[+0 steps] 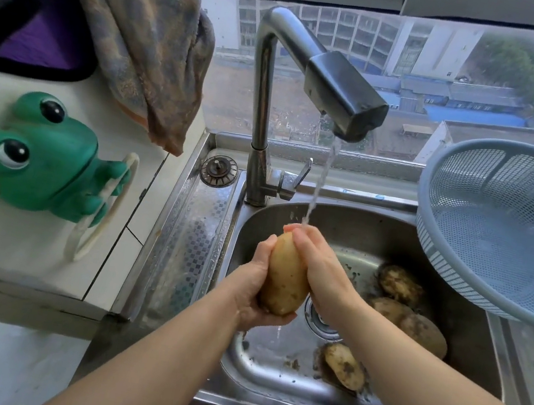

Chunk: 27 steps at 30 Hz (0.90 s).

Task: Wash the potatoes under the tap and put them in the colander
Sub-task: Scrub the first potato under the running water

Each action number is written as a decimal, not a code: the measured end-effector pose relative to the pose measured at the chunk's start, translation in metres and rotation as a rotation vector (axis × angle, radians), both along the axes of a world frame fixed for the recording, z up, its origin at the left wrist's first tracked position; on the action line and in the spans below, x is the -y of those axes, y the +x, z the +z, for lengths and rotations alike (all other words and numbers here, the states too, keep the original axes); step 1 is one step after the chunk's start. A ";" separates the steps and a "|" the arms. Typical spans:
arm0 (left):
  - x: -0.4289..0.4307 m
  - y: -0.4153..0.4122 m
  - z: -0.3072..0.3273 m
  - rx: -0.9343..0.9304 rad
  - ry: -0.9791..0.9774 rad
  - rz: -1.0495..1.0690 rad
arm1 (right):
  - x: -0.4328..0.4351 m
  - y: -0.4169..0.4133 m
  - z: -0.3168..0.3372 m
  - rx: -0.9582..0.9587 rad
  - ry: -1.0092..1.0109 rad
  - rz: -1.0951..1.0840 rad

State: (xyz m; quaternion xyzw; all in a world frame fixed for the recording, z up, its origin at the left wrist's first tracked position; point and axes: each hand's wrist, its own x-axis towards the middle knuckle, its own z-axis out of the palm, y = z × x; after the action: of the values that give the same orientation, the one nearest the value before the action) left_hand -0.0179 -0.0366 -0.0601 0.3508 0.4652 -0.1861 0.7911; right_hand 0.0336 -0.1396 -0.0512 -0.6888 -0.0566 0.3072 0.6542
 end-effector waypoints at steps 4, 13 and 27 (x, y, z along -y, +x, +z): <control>0.002 0.003 0.000 0.009 0.089 -0.009 | -0.016 0.004 0.012 -0.088 -0.054 -0.150; -0.018 0.007 0.012 -0.032 -0.282 -0.088 | 0.013 0.004 -0.019 0.655 -0.226 0.265; -0.001 0.012 0.005 0.365 0.317 -0.126 | -0.006 0.016 -0.018 -0.010 0.019 -0.121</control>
State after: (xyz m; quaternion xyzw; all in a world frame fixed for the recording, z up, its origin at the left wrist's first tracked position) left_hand -0.0054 -0.0357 -0.0552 0.5265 0.3151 -0.0931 0.7841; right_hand 0.0500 -0.1334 -0.0689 -0.6832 -0.0147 0.2700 0.6783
